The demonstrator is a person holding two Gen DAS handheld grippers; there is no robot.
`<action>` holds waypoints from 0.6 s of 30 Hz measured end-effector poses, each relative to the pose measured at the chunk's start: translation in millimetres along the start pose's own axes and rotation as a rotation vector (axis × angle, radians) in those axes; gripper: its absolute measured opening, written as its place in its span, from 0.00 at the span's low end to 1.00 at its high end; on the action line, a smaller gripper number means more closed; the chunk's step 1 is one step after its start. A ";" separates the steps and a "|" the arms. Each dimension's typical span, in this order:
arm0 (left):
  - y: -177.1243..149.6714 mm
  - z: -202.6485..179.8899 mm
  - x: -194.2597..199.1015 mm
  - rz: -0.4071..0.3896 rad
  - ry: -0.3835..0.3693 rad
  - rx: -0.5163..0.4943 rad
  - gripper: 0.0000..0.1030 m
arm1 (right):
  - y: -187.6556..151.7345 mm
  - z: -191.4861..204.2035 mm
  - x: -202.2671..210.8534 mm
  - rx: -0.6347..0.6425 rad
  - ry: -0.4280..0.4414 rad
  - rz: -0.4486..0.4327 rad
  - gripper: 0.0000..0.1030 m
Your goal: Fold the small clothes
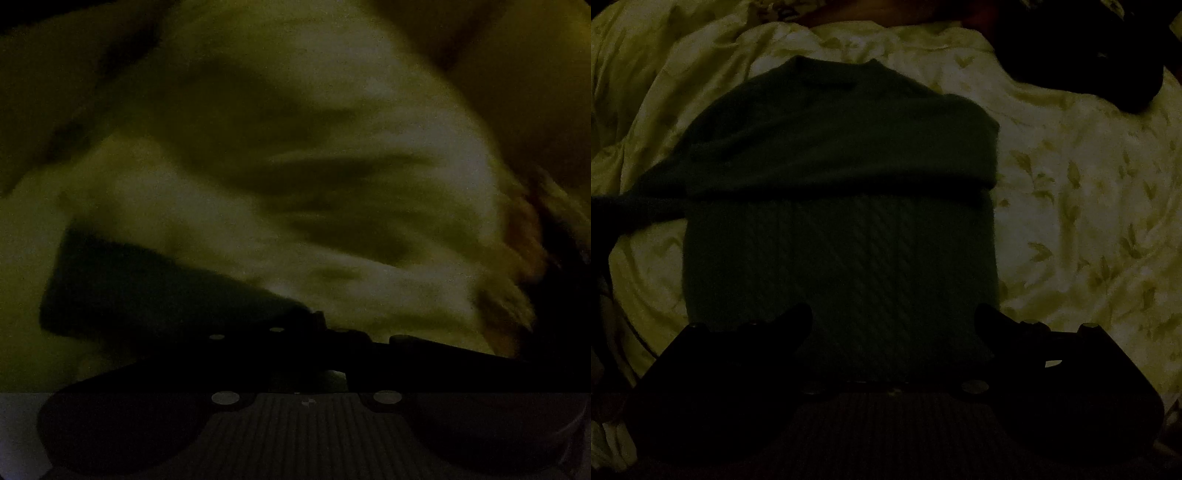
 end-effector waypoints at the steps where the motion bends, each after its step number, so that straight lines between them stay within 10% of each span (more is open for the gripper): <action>1: -6.1 -20.5 7.6 -0.011 -0.042 -0.077 0.62 | -0.3 -2.1 -0.2 -0.003 -0.003 -0.002 0.93; 5: -58.4 -112.5 16.7 0.019 -0.253 -0.415 0.64 | -0.6 -15.4 0.5 -0.043 -0.011 -0.004 0.93; 7: -101.0 -149.0 2.2 0.142 -0.334 -0.565 0.85 | 0.1 -23.6 1.6 -0.064 -0.022 -0.007 0.93; 9: -140.2 -167.1 -15.1 0.271 -0.337 -0.674 1.00 | -0.3 -33.5 2.7 -0.089 -0.035 -0.007 0.93; 13: -200.7 -171.2 -36.0 0.433 -0.248 -0.855 1.00 | -4.4 -50.7 2.5 -0.135 -0.050 -0.004 0.93; 18: -196.3 -128.8 -16.7 0.426 -0.243 -0.874 1.00 | -1.7 -57.9 3.6 -0.172 0.008 -0.069 0.93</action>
Point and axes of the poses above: each gripper's, at about its wrist camera, not at the fingertips, and x roughly against the way its jaws point, z to its left, y to its top, the point moved 1 cm from there along -x, roughly the way its jaws point
